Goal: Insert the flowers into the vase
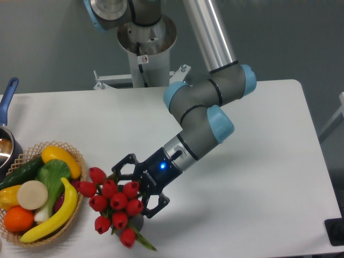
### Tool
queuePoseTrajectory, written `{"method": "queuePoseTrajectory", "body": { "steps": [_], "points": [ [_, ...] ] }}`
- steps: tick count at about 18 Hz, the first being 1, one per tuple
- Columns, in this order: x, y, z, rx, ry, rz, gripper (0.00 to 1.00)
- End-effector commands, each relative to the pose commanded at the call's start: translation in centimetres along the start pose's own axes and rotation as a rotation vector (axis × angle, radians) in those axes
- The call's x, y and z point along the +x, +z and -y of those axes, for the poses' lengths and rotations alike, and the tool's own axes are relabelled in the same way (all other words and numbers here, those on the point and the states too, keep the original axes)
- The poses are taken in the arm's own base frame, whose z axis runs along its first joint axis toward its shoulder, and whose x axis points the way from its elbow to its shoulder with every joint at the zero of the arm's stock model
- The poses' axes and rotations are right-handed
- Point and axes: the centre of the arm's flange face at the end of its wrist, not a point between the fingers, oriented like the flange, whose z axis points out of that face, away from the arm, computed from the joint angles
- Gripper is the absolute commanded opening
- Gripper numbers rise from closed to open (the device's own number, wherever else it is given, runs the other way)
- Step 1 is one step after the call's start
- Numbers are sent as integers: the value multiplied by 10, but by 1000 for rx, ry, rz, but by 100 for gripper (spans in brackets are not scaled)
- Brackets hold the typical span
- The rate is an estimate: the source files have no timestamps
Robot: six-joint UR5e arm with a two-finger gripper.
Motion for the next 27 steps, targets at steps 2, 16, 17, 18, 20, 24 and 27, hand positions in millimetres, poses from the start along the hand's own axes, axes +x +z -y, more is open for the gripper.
{"method": "queuePoseTrajectory", "body": {
  "steps": [2, 16, 17, 18, 20, 24, 27],
  "points": [
    [3, -6, 0, 2, -3, 7, 100],
    [-21, -112, -3, -65, -24, 239, 100],
    [-23, -118, -4, -134, -20, 292, 100],
    [-27, -124, -7, -219, -16, 353, 100],
    [-29, -136, -11, -364, -13, 456, 100],
    [-31, -155, -24, -592, -3, 591, 100],
    [-36, -171, -42, -800, -20, 684, 100]
  ]
}}
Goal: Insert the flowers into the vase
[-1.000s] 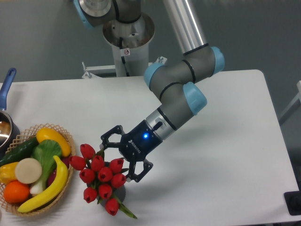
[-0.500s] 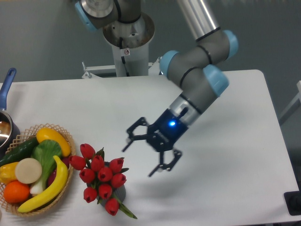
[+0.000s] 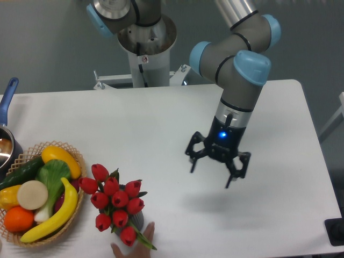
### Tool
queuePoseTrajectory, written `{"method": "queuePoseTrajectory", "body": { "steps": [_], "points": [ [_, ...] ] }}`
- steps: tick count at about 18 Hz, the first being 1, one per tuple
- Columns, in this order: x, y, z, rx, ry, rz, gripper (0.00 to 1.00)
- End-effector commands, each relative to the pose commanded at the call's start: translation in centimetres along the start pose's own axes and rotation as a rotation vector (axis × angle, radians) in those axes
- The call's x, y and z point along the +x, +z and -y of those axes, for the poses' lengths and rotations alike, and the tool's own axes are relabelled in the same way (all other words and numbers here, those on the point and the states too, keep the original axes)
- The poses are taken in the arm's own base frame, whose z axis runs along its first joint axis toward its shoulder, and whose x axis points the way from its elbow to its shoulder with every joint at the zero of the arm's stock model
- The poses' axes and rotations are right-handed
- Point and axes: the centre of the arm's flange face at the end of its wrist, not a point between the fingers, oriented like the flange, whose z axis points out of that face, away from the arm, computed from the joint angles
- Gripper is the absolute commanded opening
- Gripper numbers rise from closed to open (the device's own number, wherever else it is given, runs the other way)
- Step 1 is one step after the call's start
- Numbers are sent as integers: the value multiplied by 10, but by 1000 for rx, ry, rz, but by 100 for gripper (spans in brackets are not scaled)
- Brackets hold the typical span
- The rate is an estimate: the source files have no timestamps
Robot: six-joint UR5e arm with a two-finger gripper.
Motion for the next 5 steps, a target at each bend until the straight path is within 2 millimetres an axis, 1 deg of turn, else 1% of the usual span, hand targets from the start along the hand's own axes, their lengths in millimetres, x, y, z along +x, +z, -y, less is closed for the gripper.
{"method": "queuePoseTrajectory", "body": {
  "steps": [2, 3, 5],
  "points": [
    [0, 6, -7, -53, 6, 3, 100],
    [-5, 6, -15, -72, 33, 5, 100],
    [-6, 7, -18, -78, 68, 2, 100]
  ]
}}
